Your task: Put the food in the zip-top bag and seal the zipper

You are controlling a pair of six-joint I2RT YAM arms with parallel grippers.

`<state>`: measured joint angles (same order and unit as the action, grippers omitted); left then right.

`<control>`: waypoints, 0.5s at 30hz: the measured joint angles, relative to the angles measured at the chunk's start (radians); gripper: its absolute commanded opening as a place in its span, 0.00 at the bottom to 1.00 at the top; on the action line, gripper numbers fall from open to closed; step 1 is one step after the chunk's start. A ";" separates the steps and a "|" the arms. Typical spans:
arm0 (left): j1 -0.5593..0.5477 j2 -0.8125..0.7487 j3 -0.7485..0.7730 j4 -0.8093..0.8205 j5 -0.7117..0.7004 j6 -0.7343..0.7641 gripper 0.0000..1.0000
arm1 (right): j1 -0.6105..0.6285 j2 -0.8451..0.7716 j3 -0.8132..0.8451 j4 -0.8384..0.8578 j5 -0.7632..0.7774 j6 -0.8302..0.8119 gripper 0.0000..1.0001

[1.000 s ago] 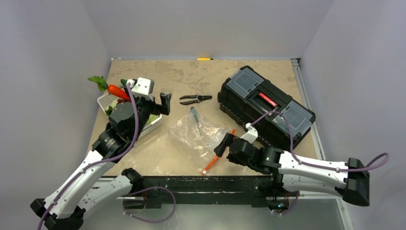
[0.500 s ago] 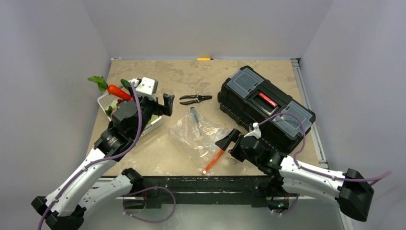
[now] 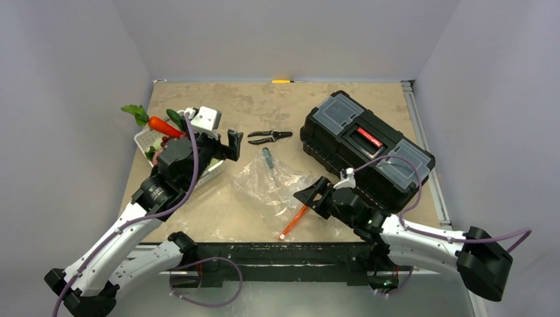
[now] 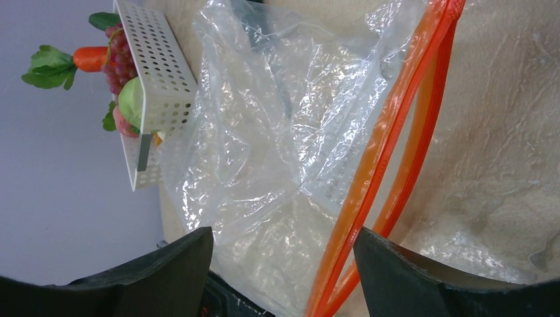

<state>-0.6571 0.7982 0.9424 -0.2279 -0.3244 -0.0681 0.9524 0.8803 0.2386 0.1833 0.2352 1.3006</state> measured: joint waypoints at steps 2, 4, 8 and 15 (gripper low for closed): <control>0.000 0.001 0.000 0.000 0.003 0.000 0.91 | -0.003 0.026 0.000 0.022 0.000 -0.002 0.75; 0.000 0.003 0.000 -0.001 0.007 -0.001 0.91 | -0.004 0.050 0.000 0.034 0.002 -0.005 0.74; 0.000 0.008 0.000 -0.008 0.014 -0.003 0.90 | -0.004 0.086 0.000 0.052 0.006 -0.011 0.63; 0.000 0.013 0.000 -0.023 0.030 -0.017 0.90 | -0.004 0.122 -0.001 0.126 0.004 -0.040 0.32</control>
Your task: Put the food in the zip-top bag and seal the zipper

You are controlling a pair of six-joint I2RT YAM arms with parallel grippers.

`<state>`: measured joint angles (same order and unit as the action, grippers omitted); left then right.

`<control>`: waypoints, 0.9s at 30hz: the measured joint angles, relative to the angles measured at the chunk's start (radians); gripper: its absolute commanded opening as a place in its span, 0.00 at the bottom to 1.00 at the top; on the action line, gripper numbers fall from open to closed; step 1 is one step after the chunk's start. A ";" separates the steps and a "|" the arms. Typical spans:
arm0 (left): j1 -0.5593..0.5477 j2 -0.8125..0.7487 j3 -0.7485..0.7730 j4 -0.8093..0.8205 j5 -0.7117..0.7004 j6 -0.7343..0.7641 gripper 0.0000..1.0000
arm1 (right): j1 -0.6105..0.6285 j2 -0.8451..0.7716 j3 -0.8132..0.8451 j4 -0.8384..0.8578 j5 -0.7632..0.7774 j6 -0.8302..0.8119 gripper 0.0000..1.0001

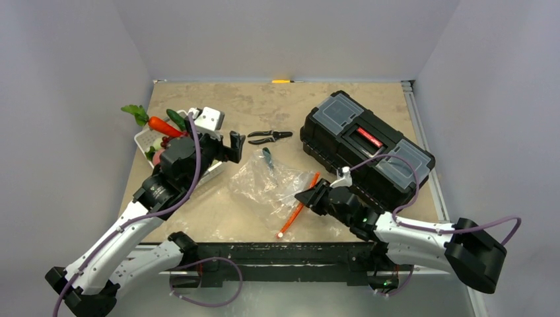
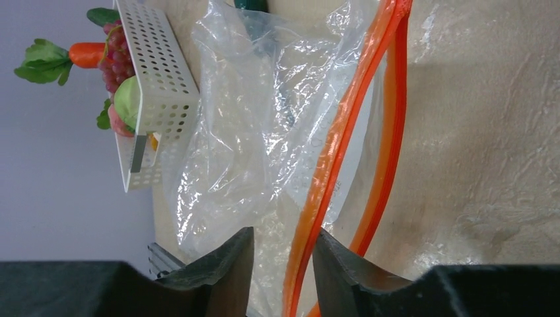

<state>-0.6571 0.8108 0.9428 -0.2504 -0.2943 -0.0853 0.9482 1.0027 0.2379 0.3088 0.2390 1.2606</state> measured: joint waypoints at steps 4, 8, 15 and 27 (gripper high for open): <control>0.000 0.000 0.000 -0.002 0.004 -0.002 0.89 | 0.000 0.000 0.002 0.026 -0.007 -0.028 0.10; 0.000 0.000 0.000 -0.008 0.021 -0.005 0.88 | 0.002 -0.002 0.014 0.034 -0.027 -0.068 0.00; 0.000 -0.002 0.000 0.009 0.156 0.000 0.82 | 0.024 -0.013 0.162 -0.006 -0.074 -0.110 0.00; -0.076 0.021 0.000 0.053 0.373 0.055 0.83 | 0.033 0.040 0.605 -0.357 0.055 0.040 0.00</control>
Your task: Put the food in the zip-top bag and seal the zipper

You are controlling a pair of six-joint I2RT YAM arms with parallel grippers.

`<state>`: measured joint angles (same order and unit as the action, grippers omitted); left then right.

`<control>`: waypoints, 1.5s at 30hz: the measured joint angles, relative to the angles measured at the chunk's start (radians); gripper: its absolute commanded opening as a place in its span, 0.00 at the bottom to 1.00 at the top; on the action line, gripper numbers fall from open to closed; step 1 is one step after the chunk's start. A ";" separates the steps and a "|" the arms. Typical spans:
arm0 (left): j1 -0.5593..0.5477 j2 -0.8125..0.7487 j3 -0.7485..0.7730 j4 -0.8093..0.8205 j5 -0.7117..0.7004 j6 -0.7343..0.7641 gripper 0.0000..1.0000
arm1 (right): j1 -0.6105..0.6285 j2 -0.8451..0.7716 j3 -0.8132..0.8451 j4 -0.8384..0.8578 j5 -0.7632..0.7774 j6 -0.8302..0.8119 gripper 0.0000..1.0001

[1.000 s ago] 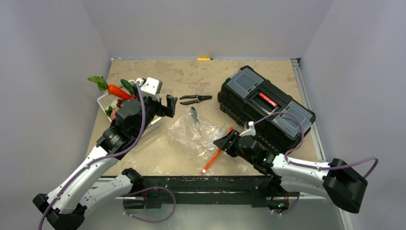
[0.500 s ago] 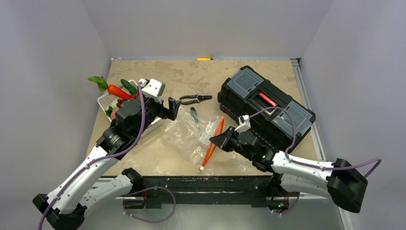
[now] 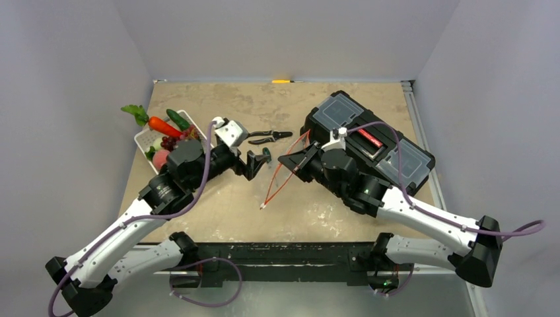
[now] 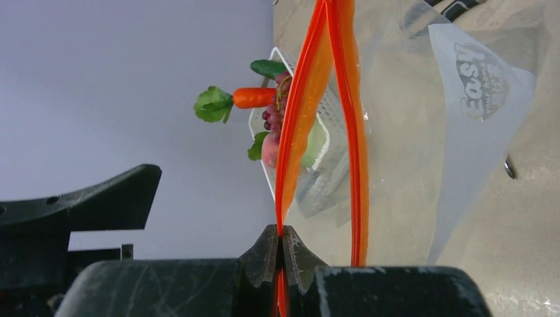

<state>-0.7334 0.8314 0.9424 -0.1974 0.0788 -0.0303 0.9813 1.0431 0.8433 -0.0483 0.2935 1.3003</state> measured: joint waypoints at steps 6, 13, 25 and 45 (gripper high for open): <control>-0.076 0.059 0.002 -0.028 -0.039 0.096 0.71 | 0.000 0.064 0.087 -0.098 0.053 0.064 0.00; -0.132 0.102 0.004 -0.062 -0.097 0.156 0.63 | 0.000 0.114 0.140 -0.126 0.080 0.095 0.00; -0.207 0.194 0.034 -0.095 -0.261 0.206 0.45 | 0.003 0.164 0.199 -0.164 0.109 0.116 0.00; -0.224 0.244 0.075 -0.163 -0.462 0.146 0.00 | 0.035 0.108 0.256 -0.329 0.170 -0.166 0.99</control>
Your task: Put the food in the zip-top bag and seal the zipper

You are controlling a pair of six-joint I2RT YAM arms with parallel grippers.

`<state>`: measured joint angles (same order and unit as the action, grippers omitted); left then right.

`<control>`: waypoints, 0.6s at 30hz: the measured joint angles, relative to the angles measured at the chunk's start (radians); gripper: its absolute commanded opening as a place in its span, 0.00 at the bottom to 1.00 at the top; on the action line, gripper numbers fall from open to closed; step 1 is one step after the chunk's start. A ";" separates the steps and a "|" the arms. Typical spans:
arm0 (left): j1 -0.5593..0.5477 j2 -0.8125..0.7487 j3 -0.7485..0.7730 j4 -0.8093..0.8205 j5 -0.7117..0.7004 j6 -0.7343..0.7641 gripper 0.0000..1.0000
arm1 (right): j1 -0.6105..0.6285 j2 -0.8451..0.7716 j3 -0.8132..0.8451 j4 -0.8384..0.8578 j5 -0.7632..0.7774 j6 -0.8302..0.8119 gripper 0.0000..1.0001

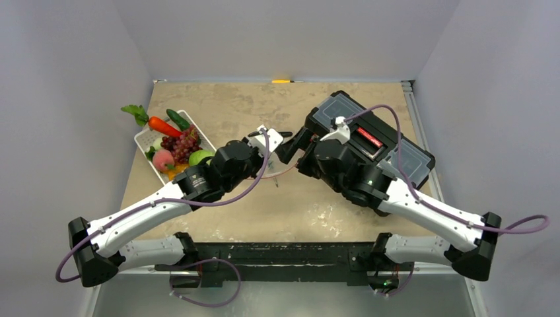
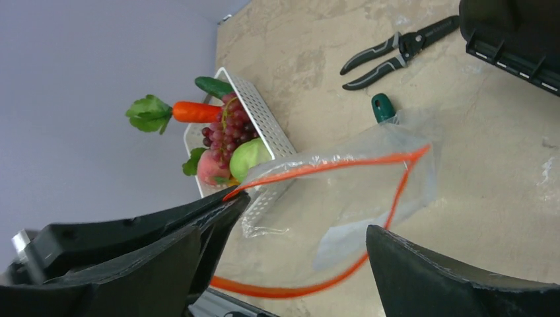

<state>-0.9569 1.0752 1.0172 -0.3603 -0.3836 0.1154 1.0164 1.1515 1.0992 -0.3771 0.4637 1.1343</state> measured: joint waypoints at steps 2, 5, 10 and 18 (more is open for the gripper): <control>0.000 0.000 0.000 0.000 -0.018 -0.008 0.00 | 0.000 -0.052 -0.008 -0.005 -0.004 -0.027 0.99; 0.001 0.000 0.000 0.000 -0.042 -0.027 0.00 | 0.000 -0.127 -0.031 -0.007 -0.011 -0.040 0.99; 0.001 0.000 0.000 0.003 -0.080 -0.063 0.00 | 0.000 -0.153 -0.045 -0.018 -0.026 -0.015 0.97; 0.001 -0.002 0.000 0.007 -0.117 -0.106 0.00 | 0.000 0.110 0.084 -0.149 -0.056 0.089 0.84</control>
<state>-0.9562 1.0729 1.0172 -0.3531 -0.5011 0.0093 1.0168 1.2613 1.1828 -0.5262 0.4076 1.2232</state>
